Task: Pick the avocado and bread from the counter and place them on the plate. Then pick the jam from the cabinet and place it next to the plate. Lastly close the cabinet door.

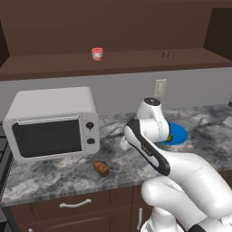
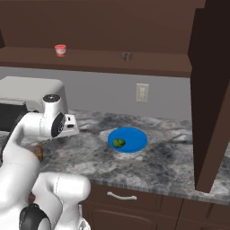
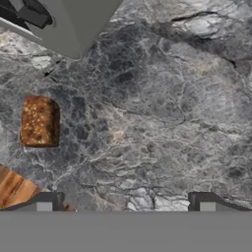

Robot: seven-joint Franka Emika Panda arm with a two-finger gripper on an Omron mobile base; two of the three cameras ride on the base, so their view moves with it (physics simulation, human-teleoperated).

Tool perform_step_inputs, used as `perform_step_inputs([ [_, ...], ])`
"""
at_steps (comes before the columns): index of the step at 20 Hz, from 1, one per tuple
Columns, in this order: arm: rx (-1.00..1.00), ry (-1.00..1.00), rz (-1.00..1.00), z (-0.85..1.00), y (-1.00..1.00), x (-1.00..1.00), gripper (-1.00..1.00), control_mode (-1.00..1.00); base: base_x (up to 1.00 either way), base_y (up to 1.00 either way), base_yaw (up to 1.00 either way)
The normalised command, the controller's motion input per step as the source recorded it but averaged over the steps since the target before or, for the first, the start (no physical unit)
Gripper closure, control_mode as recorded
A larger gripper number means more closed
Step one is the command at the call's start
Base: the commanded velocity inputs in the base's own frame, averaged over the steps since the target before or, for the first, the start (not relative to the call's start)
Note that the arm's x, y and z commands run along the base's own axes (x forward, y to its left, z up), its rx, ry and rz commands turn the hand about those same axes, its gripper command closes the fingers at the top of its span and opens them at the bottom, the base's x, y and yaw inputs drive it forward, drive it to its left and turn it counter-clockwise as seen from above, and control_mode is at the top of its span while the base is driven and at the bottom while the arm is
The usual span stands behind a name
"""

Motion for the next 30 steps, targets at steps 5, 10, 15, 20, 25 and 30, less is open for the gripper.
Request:
perform_step_inputs([
  [5, -0.05, 0.00, 0.10, -0.03, 0.49, -0.28, -1.00, -1.00, 0.00, 0.00, 0.00],
  [10, -0.03, 0.00, 0.08, -0.06, 0.45, -0.21, -1.00, -1.00, 0.00, 0.00, 0.00],
  [15, 0.00, 0.00, 0.05, -0.08, 0.39, -0.12, -1.00, -1.00, 0.00, 0.00, 0.00],
  [20, 0.00, 0.00, 0.01, -0.15, 0.27, -0.10, -1.00, -1.00, 0.00, 0.00, 0.00],
  [25, 0.00, 0.00, 0.00, -0.22, 0.21, -0.07, -1.00, -1.00, 0.00, 0.00, 0.00],
  [30, 0.00, 0.00, -0.02, -0.16, 0.16, 0.01, -1.00, -1.00, 0.00, 0.00, 0.00],
])
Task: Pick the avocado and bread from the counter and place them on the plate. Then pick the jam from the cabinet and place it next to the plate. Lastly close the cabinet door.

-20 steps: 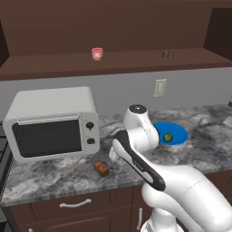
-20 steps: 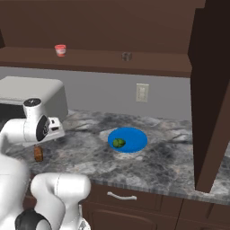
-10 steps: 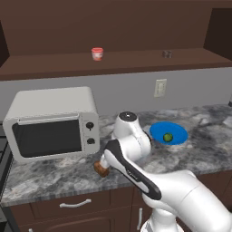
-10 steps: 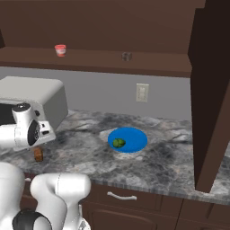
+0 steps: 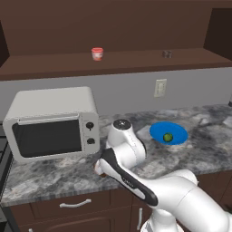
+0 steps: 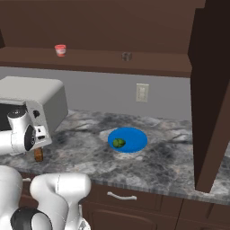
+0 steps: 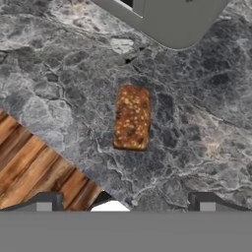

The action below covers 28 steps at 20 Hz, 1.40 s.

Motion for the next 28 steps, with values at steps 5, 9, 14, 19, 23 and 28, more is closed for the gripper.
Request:
perform_step_inputs([
  [5, 0.00, 0.00, -0.04, -0.15, 0.15, 0.07, -1.00, -1.00, 0.00, 0.00, 0.00],
  [9, 0.00, 0.00, -0.04, -0.12, 0.03, 0.12, -1.00, -1.00, 0.00, 0.00, 0.00],
  [14, 0.00, 0.00, -0.04, -0.14, 0.00, 0.13, -1.00, -1.00, 0.00, 0.00, 0.00],
  [19, 0.00, 0.00, -0.03, -0.16, 0.04, 0.13, -1.00, -1.00, 0.00, 0.00, 0.00],
  [23, 0.00, 0.00, -0.02, -0.16, 0.09, 0.17, -1.00, -1.00, 0.00, 0.00, 0.00],
  [28, 0.00, 0.00, -0.02, -0.15, 0.13, 0.21, -1.00, -1.00, 0.00, 0.00, 0.00],
])
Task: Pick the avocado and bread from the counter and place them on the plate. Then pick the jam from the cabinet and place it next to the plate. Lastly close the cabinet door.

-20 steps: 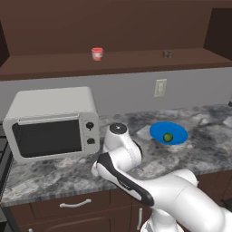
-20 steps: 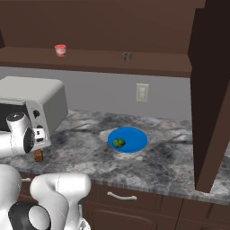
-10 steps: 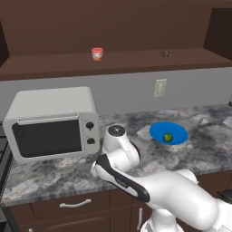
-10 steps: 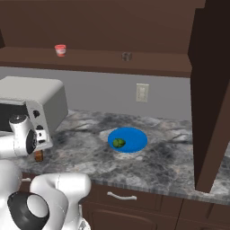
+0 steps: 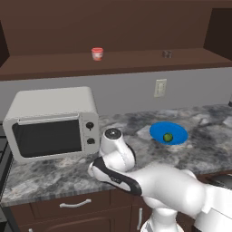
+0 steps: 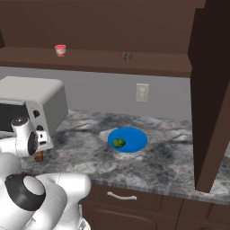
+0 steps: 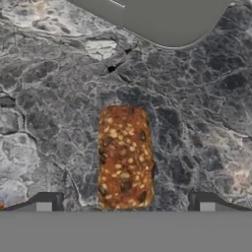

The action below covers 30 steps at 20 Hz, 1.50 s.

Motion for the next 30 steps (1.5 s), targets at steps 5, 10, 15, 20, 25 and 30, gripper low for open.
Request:
perform_step_inputs([
  [5, 0.00, 0.00, -0.01, -0.14, 0.10, 0.21, -1.00, -1.00, 0.00, 0.00, 0.00],
  [10, 0.00, 0.00, -0.01, -0.13, 0.05, 0.16, -1.00, -1.00, 0.00, 0.00, 0.00],
  [15, 0.00, 0.00, 0.00, -0.16, 0.06, 0.11, 1.00, -1.00, 0.00, 0.00, 0.00],
  [20, 0.00, 0.00, 0.00, -0.08, 0.06, 0.02, 1.00, -1.00, 0.00, 0.00, 0.00],
  [25, 0.00, 0.00, 0.00, 0.06, 0.00, -0.02, 1.00, -1.00, 0.00, 0.00, 0.00],
  [30, 0.00, -0.01, 0.00, 0.37, 0.00, -0.07, 1.00, -1.00, 0.00, 0.00, 0.00],
])
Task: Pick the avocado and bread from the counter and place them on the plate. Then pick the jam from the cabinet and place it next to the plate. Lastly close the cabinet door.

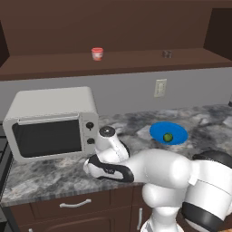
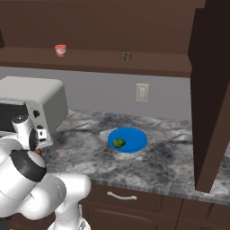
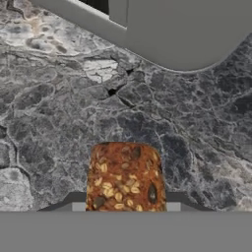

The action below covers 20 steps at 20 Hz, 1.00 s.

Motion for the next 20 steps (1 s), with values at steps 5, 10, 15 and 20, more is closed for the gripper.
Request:
perform_step_inputs([
  [5, 0.00, 0.00, -0.01, 0.48, -0.07, 0.00, 1.00, -1.00, 0.00, 0.00, 0.00],
  [10, 0.00, 0.03, -0.02, 0.46, -0.22, 0.00, 1.00, -1.00, 0.00, 0.00, 0.00],
  [15, 0.00, 0.06, -0.03, 0.31, -0.25, -0.06, 1.00, -1.00, 0.00, 0.00, 0.00],
  [20, 0.00, 0.10, -0.05, 0.24, -0.41, -0.03, 1.00, -1.00, 0.00, 0.00, 0.00],
])
